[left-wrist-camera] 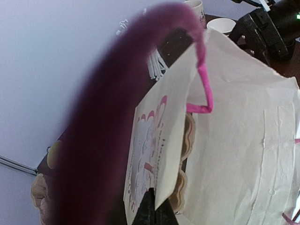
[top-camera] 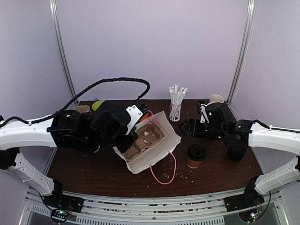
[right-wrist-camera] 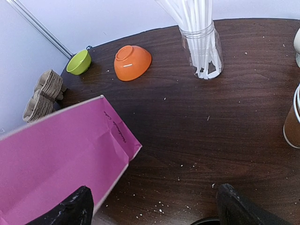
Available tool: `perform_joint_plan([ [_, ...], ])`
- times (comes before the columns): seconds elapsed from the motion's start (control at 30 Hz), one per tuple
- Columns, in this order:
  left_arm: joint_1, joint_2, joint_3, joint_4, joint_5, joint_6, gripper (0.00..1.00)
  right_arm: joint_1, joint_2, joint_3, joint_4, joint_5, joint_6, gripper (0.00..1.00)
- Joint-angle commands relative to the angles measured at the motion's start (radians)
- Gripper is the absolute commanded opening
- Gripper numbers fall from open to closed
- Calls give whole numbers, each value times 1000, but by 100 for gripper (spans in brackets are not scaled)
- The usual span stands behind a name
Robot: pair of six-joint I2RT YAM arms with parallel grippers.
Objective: Pack the takeout coffee
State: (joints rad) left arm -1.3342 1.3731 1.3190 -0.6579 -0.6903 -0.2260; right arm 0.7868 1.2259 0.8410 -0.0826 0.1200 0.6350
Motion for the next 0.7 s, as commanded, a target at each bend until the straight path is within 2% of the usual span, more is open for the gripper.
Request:
perform_joint_plan([
  [0.0,-29,25,-9,30,-54,-18,0,-8,-39,-1,-32,27,5,93],
  [0.27,-65,53,10,30,-65,-28,0,-13,-81,-6,-127,24,-21,94],
  [0.57,-69,60,25,30,-29,-56,0,-17,-84,22,-406,-86,-66,100],
  [0.67,-69,67,21,29,-29,-66,0,-17,-64,8,-442,-131,-66,100],
])
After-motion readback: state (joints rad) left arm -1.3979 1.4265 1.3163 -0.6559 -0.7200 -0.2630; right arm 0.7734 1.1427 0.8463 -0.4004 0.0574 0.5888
